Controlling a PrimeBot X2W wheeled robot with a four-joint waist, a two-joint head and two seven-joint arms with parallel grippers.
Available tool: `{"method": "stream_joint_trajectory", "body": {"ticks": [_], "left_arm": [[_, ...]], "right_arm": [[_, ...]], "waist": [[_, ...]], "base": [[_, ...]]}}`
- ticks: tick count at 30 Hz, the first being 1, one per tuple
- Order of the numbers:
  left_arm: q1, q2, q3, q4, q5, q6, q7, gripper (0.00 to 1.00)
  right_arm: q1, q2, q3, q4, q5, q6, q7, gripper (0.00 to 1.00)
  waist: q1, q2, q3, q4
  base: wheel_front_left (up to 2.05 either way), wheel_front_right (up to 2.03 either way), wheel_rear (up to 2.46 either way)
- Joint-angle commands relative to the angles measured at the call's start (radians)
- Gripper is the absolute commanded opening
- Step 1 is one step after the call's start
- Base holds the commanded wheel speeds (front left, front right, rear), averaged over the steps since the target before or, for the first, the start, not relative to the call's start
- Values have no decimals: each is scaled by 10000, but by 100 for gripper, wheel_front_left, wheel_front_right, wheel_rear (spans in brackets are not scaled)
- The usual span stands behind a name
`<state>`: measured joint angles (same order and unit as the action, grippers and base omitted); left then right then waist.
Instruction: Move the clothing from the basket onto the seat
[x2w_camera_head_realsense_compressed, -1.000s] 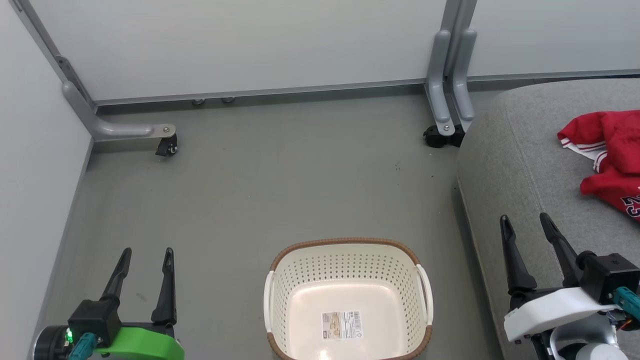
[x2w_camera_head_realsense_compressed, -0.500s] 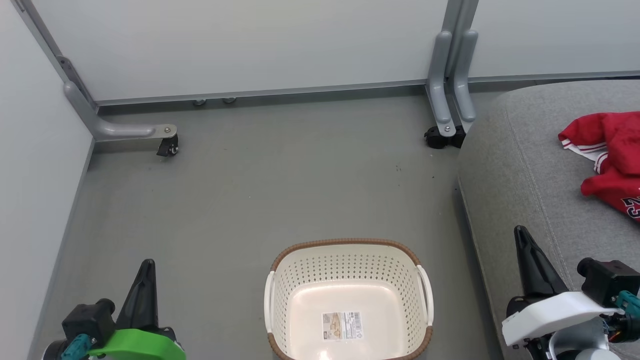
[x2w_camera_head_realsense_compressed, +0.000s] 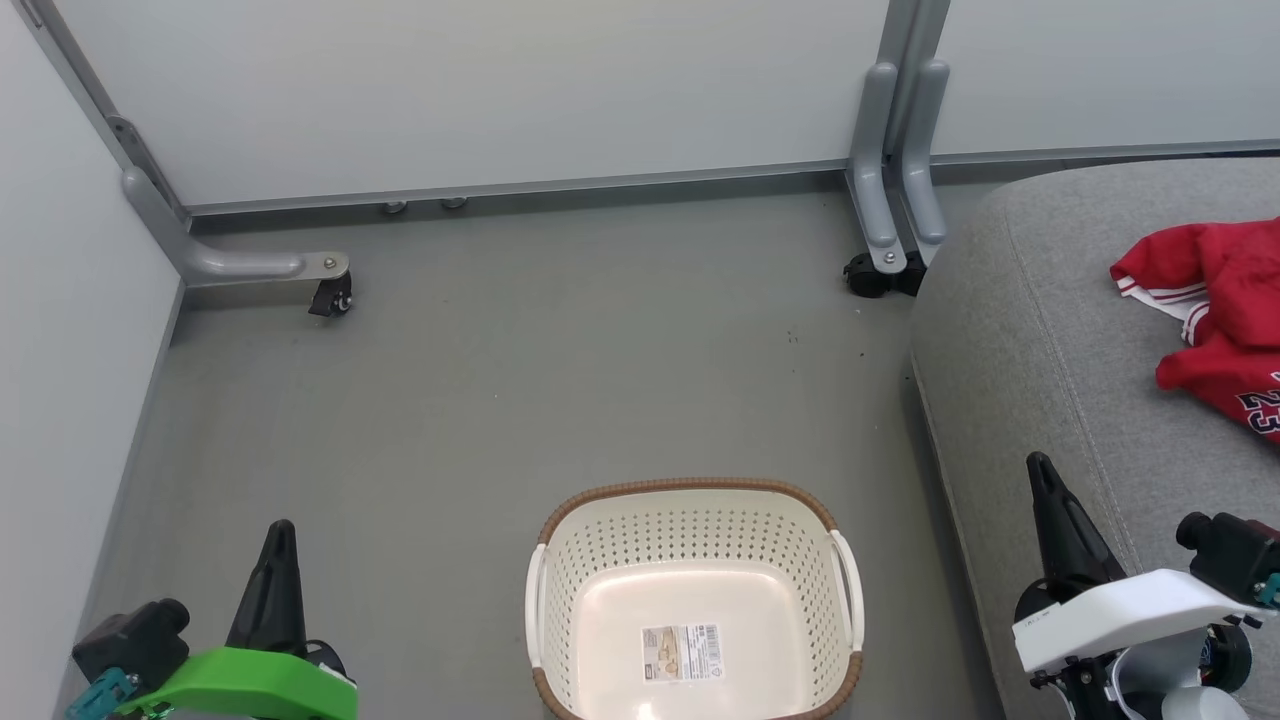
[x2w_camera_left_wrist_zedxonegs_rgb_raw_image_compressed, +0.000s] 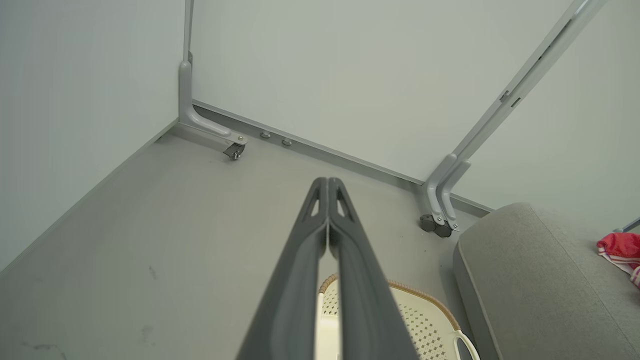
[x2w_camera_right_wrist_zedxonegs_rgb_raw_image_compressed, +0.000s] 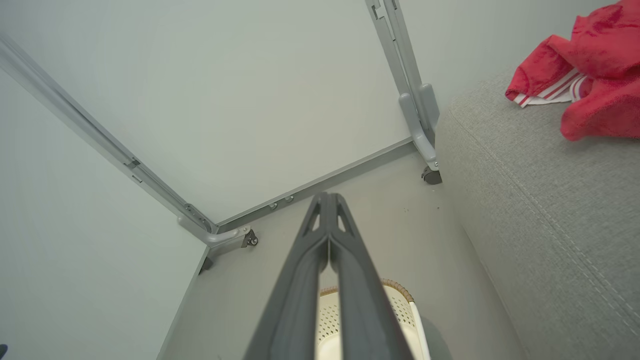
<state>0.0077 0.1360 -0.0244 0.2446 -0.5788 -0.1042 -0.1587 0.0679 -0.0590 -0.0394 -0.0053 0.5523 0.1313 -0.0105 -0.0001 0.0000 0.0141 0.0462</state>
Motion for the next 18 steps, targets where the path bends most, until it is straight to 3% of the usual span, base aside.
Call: {"method": "stream_joint_trajectory", "body": {"ticks": [1, 18], "left_arm": [[-355, 0, 128, -138, -429, -33, 85, 0], [-579, -195, 429, -116, -2769, -99, 705, 0]], "right_arm": [[-318, -97, 6, -35, 436, 0, 15, 0], [-672, -171, -19, 547, 2962, -2, 183, 0]], "waist": [[1, 0, -2, -6], [1, 0, -19, -80]], "base": [[0, 0, 0], [0, 0, 0]]}}
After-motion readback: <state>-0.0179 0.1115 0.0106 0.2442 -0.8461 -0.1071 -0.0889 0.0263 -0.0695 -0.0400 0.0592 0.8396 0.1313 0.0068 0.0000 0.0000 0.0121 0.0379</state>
